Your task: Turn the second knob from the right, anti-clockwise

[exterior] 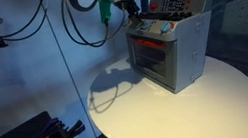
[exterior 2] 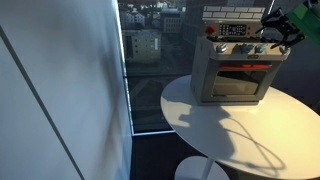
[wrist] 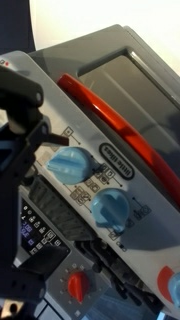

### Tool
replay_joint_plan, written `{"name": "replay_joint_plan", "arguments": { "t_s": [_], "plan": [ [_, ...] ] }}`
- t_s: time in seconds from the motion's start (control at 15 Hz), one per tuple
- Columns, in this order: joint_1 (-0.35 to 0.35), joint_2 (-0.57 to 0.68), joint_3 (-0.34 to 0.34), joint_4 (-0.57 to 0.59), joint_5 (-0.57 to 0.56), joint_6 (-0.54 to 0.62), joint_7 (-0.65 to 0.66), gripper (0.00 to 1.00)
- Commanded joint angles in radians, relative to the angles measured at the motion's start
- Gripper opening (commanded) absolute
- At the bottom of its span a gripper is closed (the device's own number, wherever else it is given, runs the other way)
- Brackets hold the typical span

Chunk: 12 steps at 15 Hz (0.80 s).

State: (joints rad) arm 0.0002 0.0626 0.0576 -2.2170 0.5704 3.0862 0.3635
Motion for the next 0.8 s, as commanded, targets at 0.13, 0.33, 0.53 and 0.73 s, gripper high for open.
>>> {"name": "replay_joint_plan", "arguments": {
  "t_s": [0.13,0.33,0.53,0.73],
  "plan": [
    [-0.009,0.03,0.008,0.041,0.033,0.019,-0.031,1.0],
    [-0.011,0.038,0.012,0.053,0.04,0.022,-0.035,1.0],
    [-0.012,0.043,0.015,0.061,0.044,0.027,-0.035,1.0],
    [-0.012,0.046,0.016,0.066,0.05,0.029,-0.036,1.0]
  ]
}}
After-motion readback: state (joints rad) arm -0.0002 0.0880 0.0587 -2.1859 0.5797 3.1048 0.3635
